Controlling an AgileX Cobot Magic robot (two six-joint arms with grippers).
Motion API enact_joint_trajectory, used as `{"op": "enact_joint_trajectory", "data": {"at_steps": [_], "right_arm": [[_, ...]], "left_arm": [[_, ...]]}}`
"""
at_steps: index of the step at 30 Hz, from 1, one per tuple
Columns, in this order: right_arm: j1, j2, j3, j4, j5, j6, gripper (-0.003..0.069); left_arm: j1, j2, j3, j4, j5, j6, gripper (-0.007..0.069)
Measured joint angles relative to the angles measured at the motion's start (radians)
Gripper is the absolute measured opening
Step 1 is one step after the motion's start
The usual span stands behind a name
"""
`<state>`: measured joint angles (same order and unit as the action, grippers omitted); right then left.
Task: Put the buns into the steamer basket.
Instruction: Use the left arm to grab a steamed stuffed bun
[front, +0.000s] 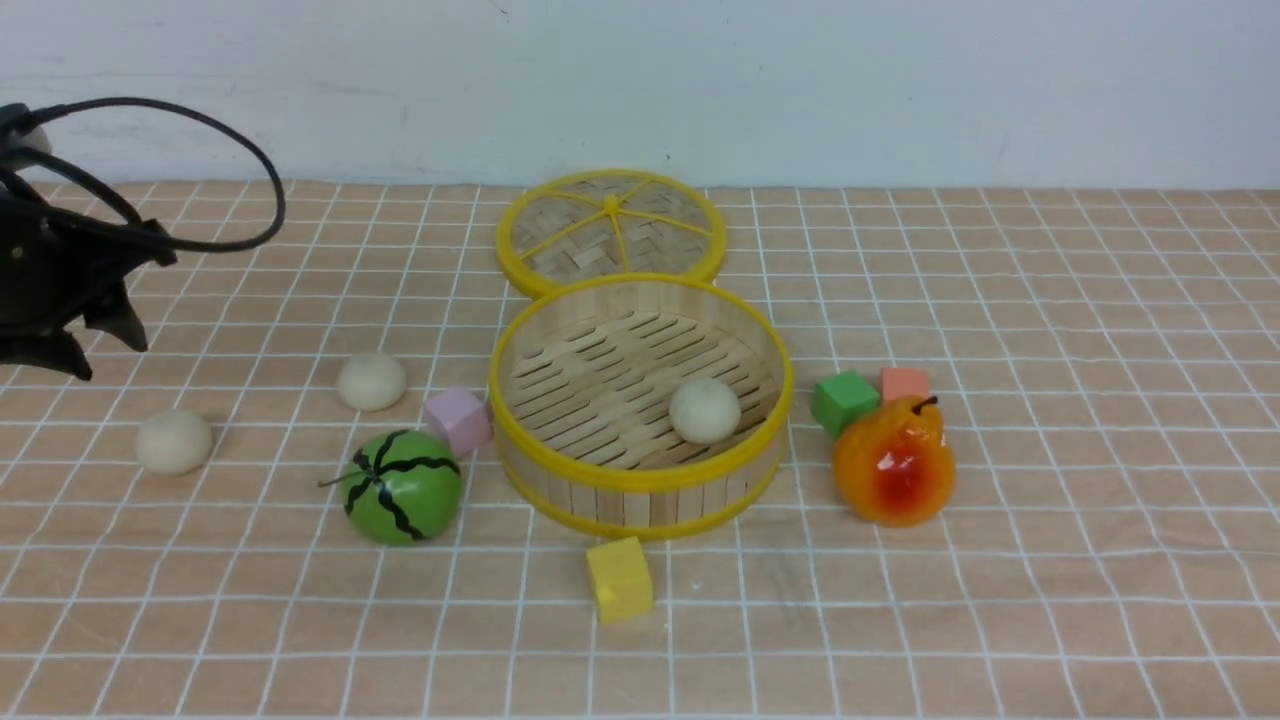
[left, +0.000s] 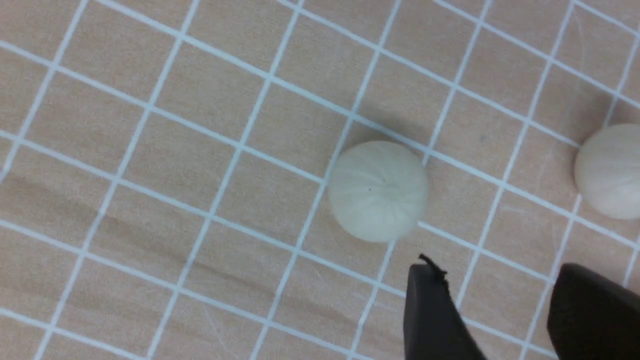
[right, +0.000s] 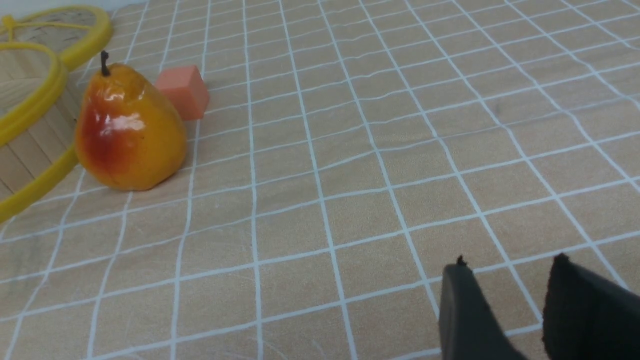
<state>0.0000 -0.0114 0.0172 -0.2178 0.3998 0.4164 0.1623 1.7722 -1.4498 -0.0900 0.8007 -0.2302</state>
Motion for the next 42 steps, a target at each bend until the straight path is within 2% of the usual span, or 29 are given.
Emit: {"op": "enact_joint_trajectory", "data": {"at_steps": [15,25,29,31,32,34,37,42], "right_arm": [[0.0,0.0,0.0,0.0,0.0,0.0,0.0241],[0.0,0.0,0.0,0.0,0.0,0.0,0.0241],[0.0,0.0,0.0,0.0,0.0,0.0,0.0241],[0.0,0.0,0.0,0.0,0.0,0.0,0.0241],[0.0,0.0,0.0,0.0,0.0,0.0,0.0241],[0.0,0.0,0.0,0.0,0.0,0.0,0.0241],[0.0,0.0,0.0,0.0,0.0,0.0,0.0241],[0.0,0.0,0.0,0.0,0.0,0.0,0.0241]], "left_arm": [[0.0,0.187,0.0,0.015,-0.085,0.0,0.0325],[0.0,0.228,0.0,0.03,-0.155,-0.002,0.0316],[0.0,0.246,0.0,0.03,-0.155,-0.002,0.0252],[0.0,0.25,0.0,0.03,-0.151,-0.002,0.0179],[0.0,0.251,0.0,0.03,-0.151,-0.002,0.0113],[0.0,0.25,-0.003,0.03,-0.146,-0.002,0.0029],[0.0,0.234,-0.014,0.03,-0.112,-0.002,-0.0008],[-0.009,0.18,-0.07,-0.033,-0.014,0.018,-0.0008]]}}
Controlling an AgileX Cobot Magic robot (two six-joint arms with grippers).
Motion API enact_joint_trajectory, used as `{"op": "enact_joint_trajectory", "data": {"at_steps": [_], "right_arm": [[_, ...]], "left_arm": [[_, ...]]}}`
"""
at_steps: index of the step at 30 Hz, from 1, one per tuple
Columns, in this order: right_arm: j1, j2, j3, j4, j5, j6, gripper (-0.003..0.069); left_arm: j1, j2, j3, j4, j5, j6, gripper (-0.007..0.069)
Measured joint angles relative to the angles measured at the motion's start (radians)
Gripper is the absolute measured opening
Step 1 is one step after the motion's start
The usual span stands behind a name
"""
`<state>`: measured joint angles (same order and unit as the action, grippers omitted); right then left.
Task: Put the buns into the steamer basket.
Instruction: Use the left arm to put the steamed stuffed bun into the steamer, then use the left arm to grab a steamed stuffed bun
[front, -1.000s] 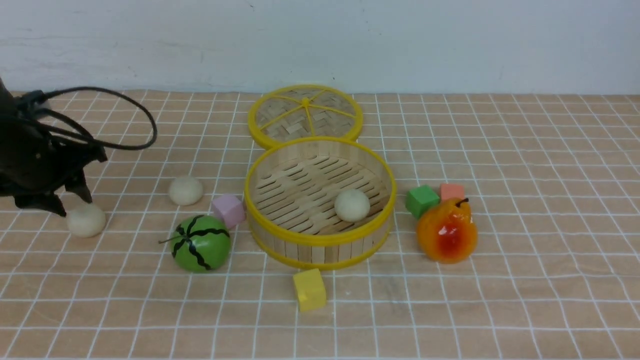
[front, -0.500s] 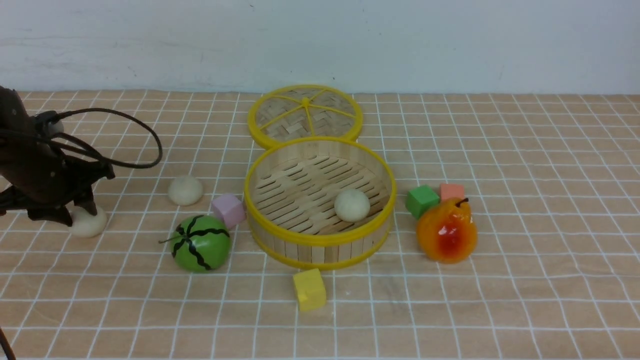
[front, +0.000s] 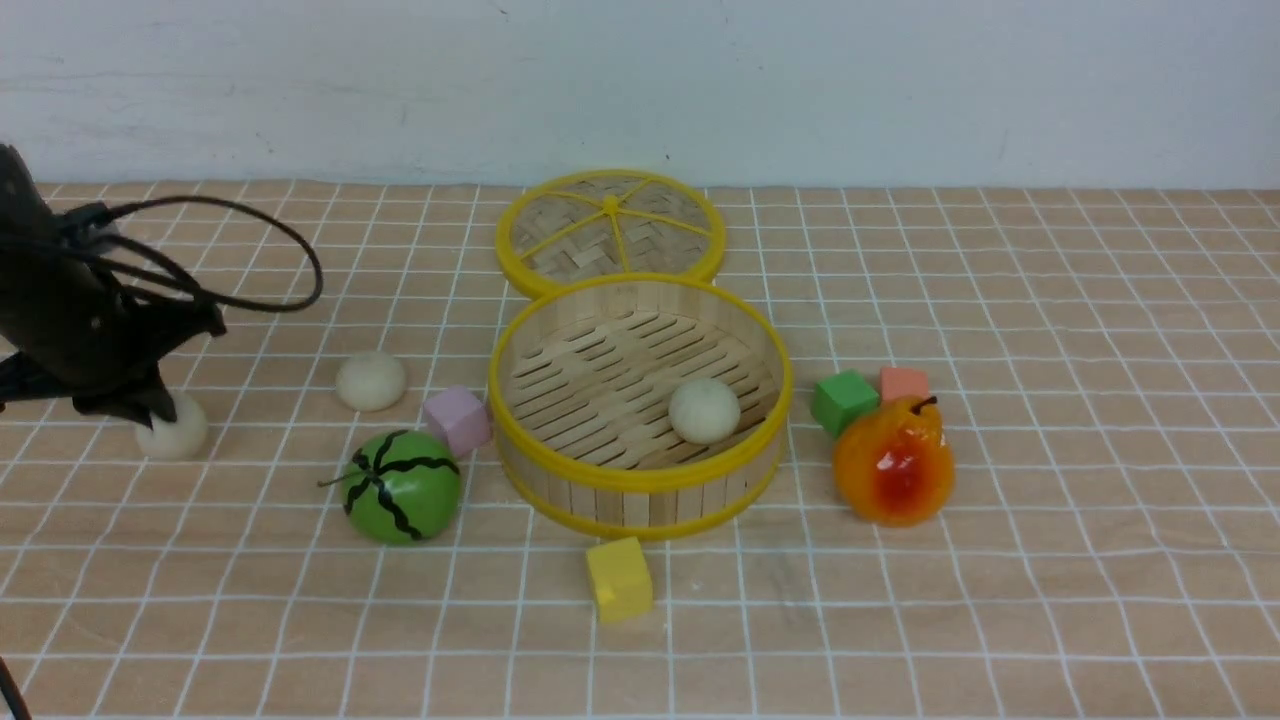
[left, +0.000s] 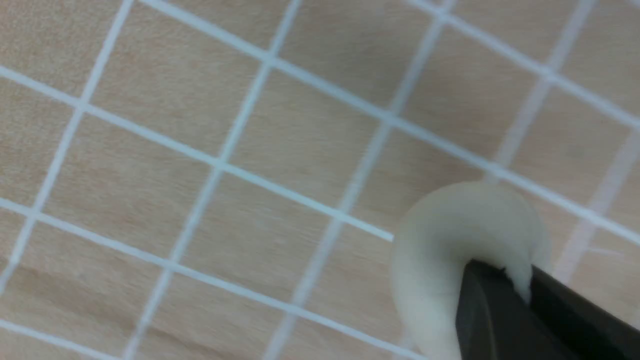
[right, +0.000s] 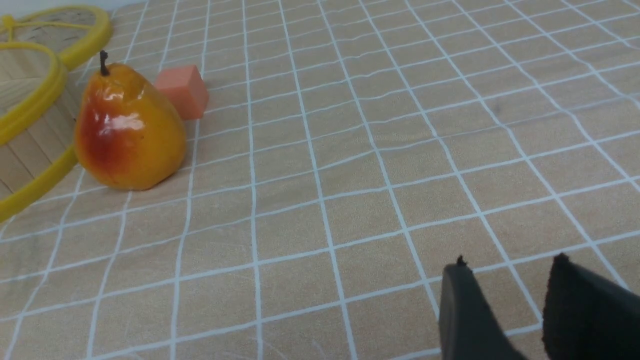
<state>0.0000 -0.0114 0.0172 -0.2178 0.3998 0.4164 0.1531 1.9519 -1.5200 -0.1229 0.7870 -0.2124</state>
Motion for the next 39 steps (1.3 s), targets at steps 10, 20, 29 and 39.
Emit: {"op": "enact_joint_trajectory", "data": {"at_steps": [10,20,29,39], "right_arm": [[0.0,0.0,0.0,0.0,0.0,0.0,0.0241],[0.0,0.0,0.0,0.0,0.0,0.0,0.0241],[0.0,0.0,0.0,0.0,0.0,0.0,0.0241],[0.0,0.0,0.0,0.0,0.0,0.0,0.0241]], "left_arm": [[-0.293,-0.09,-0.187,-0.205,0.066,0.134,-0.0008],[-0.543,0.099,-0.204,-0.194,-0.018,0.052,0.0043],[-0.551,0.13,-0.204,-0.15,-0.033,-0.015,0.0316],[-0.531,0.057,-0.33,0.078,0.133,-0.028,0.05]]}}
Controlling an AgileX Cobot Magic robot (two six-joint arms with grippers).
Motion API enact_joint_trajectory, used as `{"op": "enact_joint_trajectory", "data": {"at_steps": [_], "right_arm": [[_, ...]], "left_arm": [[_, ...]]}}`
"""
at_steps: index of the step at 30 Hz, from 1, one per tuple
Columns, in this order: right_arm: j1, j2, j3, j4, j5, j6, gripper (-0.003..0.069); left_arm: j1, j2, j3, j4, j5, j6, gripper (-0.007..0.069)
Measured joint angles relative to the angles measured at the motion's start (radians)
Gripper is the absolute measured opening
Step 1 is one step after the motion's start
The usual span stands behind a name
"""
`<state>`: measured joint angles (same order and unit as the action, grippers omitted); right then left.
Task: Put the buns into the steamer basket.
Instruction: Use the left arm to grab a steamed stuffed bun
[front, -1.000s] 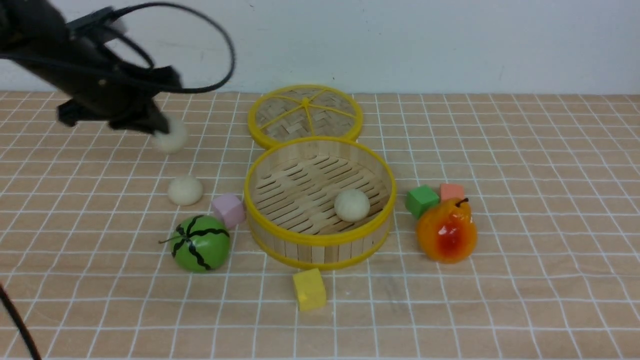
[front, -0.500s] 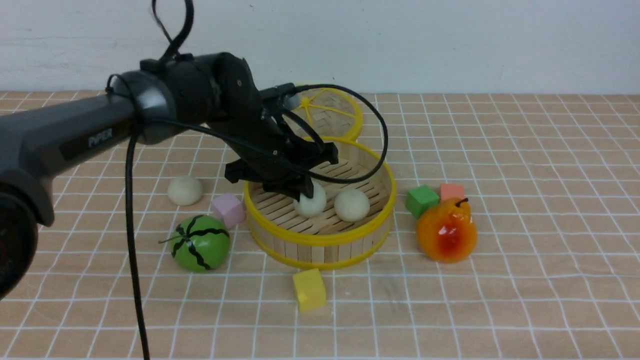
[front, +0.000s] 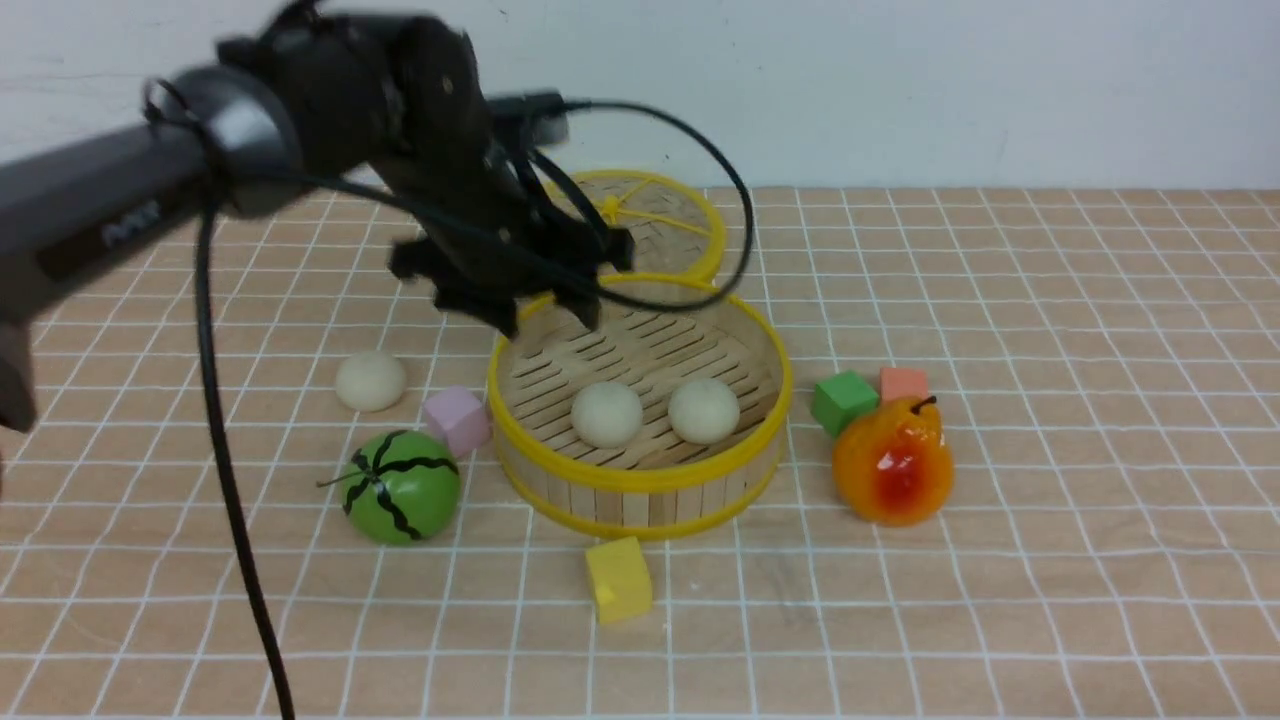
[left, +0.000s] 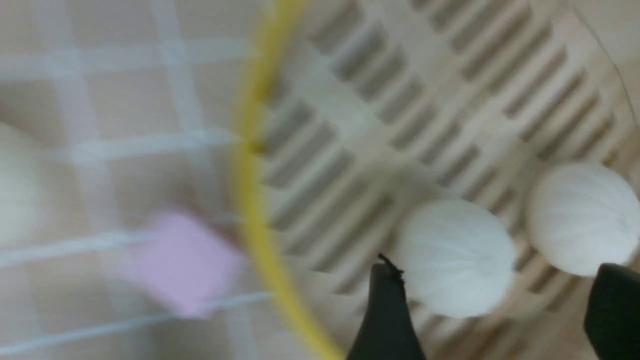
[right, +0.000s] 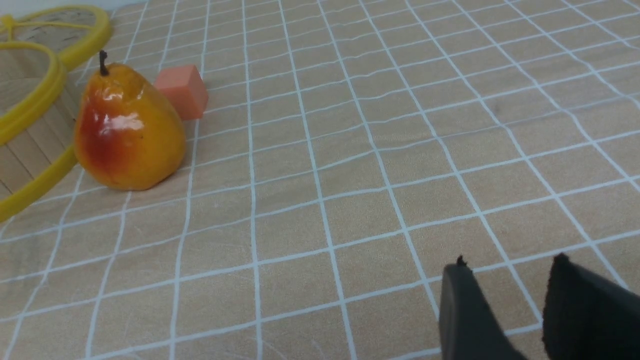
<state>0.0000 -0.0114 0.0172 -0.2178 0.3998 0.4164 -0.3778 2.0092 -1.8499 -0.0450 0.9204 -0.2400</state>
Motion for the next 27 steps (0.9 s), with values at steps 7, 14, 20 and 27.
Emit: {"op": "enact_joint_trajectory", "data": {"at_steps": [7,14,20,27], "right_arm": [[0.0,0.0,0.0,0.0,0.0,0.0,0.0241],[0.0,0.0,0.0,0.0,0.0,0.0,0.0241],[0.0,0.0,0.0,0.0,0.0,0.0,0.0241],[0.0,0.0,0.0,0.0,0.0,0.0,0.0241]], "left_arm": [[0.112,0.005,-0.044,0.205,0.072,-0.14,0.0501],[0.223,0.091,-0.044,0.178,0.03,-0.173,0.0456],[0.249,0.167,-0.044,0.109,-0.027,-0.174,0.0379],[0.249,0.228,-0.044,0.085,-0.08,-0.174,0.0299]]}}
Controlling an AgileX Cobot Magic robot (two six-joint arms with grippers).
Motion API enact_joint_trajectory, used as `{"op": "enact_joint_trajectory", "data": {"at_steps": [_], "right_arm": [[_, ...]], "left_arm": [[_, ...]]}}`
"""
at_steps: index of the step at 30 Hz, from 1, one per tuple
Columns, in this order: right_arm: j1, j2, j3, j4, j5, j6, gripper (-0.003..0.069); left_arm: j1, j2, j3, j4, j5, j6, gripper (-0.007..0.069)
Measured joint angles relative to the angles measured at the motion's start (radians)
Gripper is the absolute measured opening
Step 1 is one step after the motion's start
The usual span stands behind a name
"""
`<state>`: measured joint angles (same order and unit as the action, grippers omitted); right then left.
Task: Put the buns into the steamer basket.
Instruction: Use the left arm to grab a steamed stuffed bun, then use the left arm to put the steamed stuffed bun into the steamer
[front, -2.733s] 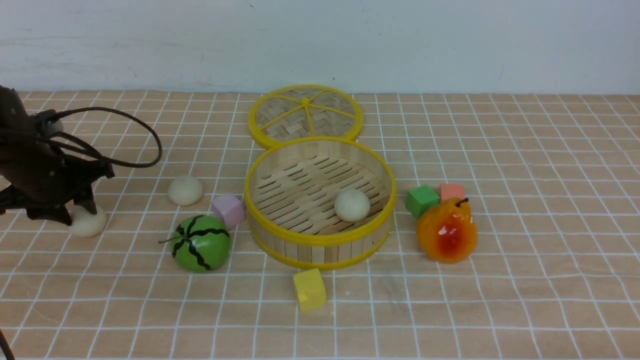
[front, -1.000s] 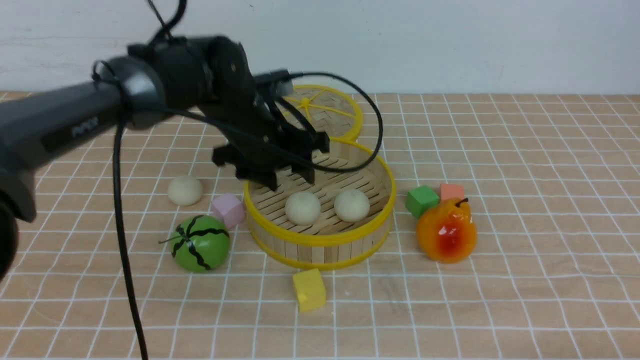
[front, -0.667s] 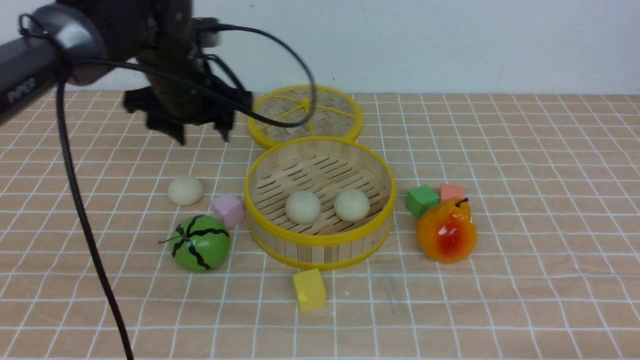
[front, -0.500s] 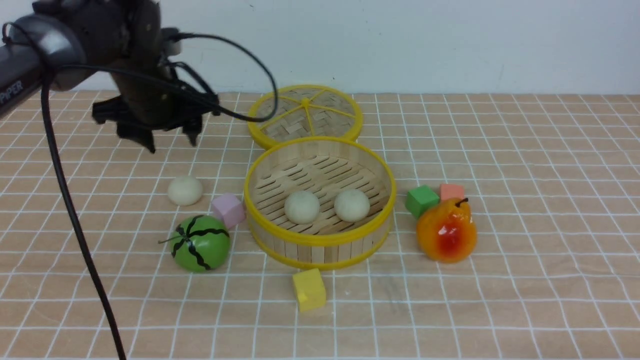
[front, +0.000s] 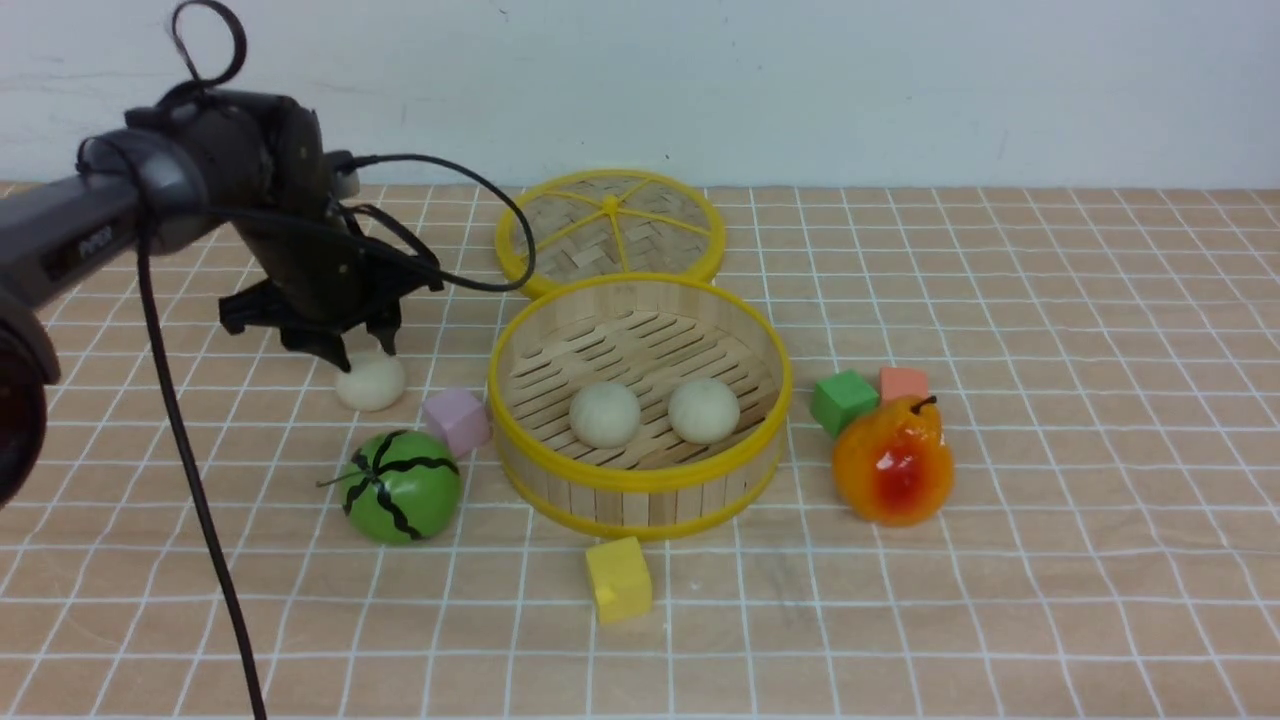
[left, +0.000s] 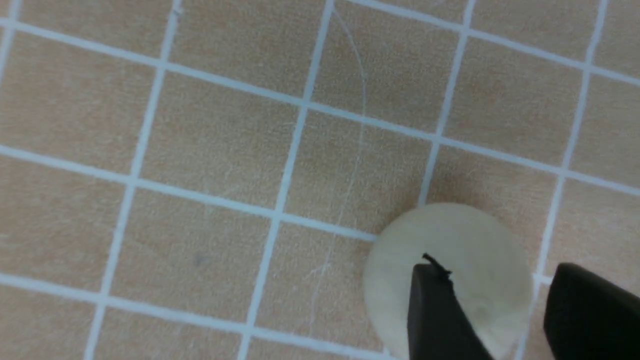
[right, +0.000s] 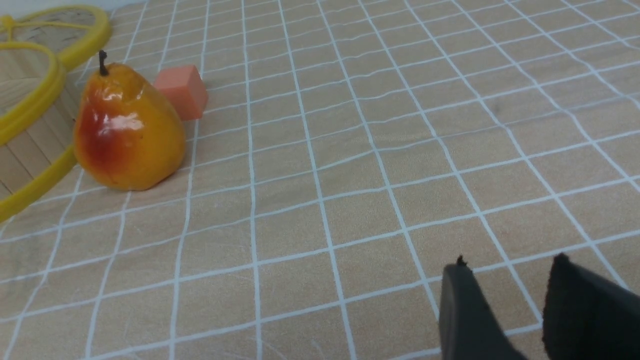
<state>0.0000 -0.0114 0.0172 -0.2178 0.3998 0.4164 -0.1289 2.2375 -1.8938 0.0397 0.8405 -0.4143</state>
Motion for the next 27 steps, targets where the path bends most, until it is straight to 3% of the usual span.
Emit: {"op": "enact_joint_trajectory", "data": {"at_steps": [8,15,21,27], "right_arm": [[0.0,0.0,0.0,0.0,0.0,0.0,0.0241],[0.0,0.0,0.0,0.0,0.0,0.0,0.0241],[0.0,0.0,0.0,0.0,0.0,0.0,0.0241],[0.0,0.0,0.0,0.0,0.0,0.0,0.0241]], "left_arm": [[0.0,0.026,-0.001,0.003,-0.009,0.001,0.0202],[0.0,0.004,-0.023,-0.005,0.049,0.058,0.0005],[-0.008,-0.055,-0.144,-0.106,0.146,0.133,-0.0012],[-0.105,-0.101,-0.25,-0.329,0.137,0.276,-0.0012]]}}
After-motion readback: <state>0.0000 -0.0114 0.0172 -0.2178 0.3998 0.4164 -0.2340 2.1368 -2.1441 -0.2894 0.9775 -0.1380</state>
